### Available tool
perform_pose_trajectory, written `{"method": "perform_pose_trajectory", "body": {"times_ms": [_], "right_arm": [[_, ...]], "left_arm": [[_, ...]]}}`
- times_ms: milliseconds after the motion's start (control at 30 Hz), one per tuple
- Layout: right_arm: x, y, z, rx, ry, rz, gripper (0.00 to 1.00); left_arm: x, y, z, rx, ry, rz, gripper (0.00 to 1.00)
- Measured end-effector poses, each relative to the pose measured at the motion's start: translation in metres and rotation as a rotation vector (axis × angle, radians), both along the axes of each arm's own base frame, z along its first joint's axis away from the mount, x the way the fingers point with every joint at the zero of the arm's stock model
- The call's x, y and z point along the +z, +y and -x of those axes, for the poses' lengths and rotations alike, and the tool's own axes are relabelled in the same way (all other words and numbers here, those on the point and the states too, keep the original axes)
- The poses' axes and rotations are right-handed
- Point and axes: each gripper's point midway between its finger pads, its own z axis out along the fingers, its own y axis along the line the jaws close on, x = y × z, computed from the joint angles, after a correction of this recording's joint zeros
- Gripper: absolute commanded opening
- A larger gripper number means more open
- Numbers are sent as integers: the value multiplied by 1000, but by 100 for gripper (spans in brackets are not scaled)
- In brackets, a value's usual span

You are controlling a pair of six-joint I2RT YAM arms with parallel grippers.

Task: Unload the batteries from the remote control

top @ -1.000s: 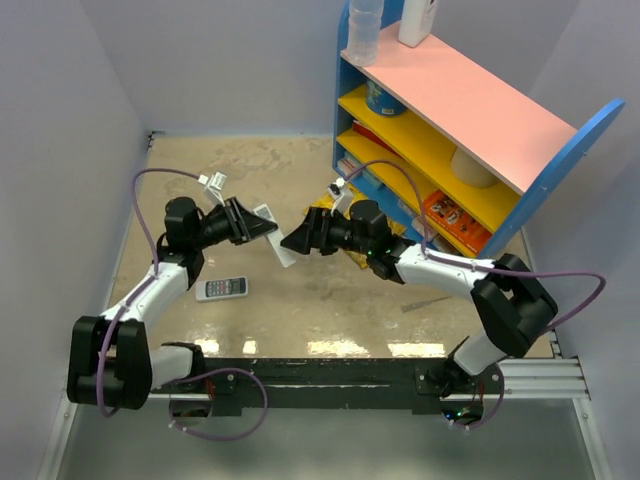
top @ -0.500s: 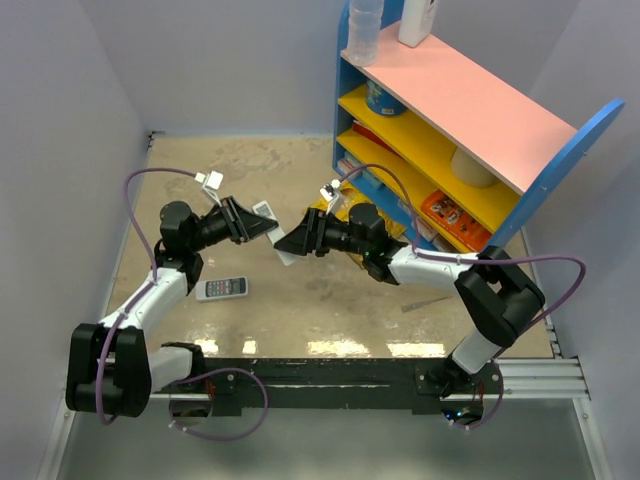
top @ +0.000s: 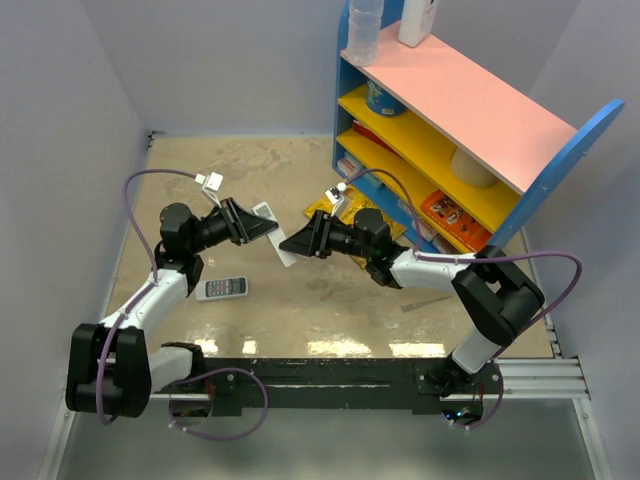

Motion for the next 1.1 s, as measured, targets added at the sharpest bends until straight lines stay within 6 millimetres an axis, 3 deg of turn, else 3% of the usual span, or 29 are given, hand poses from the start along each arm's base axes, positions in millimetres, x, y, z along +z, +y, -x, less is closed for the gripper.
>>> {"method": "perform_pose_trajectory", "body": {"times_ms": [367, 467, 533, 567, 667, 1100], "right_arm": [[3, -2, 5, 20, -16, -33, 24], [2, -4, 9, 31, -26, -42, 21], [0, -5, 11, 34, -30, -45, 24], [0, -5, 11, 35, -32, -47, 34], [0, -6, 12, 37, -34, -51, 49], [-5, -6, 16, 32, 83, -59, 62]], "left_arm": [[0, 0, 2, 2, 7, 21, 0], [-2, 0, 3, 3, 24, 30, 0], [-3, -1, 4, -2, 29, 31, 0], [-3, -1, 5, -5, 30, 31, 0], [-3, -2, 5, -7, 33, 34, 0], [6, -1, 5, 3, 0, 60, 0]]}}
